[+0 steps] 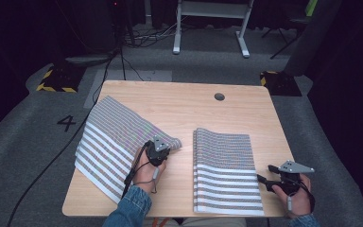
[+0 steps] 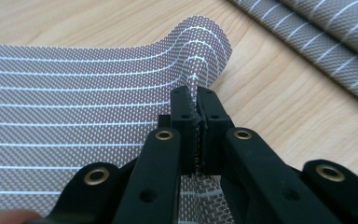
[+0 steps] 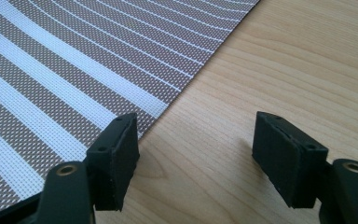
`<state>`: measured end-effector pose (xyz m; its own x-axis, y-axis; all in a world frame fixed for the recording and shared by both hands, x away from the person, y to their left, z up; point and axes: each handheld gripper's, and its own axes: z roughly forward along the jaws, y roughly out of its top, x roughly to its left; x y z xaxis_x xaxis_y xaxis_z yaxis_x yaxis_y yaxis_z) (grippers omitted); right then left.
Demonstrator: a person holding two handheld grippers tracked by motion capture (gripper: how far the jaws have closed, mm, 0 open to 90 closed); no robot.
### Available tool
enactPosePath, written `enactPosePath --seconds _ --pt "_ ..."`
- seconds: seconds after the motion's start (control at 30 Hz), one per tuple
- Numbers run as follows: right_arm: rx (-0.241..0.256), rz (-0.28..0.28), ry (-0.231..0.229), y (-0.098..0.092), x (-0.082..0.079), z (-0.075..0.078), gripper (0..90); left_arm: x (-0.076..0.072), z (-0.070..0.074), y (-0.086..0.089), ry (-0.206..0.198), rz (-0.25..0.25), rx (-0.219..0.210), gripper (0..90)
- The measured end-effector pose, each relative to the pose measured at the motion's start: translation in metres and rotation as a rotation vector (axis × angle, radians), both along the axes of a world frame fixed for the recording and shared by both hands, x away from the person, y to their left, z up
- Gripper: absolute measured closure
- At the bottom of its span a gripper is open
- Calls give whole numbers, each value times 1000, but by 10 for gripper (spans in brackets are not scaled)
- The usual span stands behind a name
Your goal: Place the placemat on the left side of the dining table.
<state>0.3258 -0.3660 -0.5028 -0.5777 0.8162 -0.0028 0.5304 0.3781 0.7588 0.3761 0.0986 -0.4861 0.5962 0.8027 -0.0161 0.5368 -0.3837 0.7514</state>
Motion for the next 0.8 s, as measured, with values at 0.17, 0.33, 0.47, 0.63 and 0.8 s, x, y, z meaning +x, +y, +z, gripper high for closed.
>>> enactPosePath --seconds 0.17,0.33,0.47,0.63,0.8 --pt "0 0 -1 0 0 0 317 -14 14 -2 -59 -127 -45 873" --pt "-1 1 0 0 0 0 317 -28 24 -3 -64 -248 -110 874" --pt "-2 0 -1 0 0 0 317 -43 27 -10 -50 -359 -130 874" --pt "-2 -1 -1 0 0 0 317 -58 32 -16 -33 -497 -170 874" --pt "-2 -1 -1 0 0 0 317 -70 34 -14 -20 -576 -202 874"
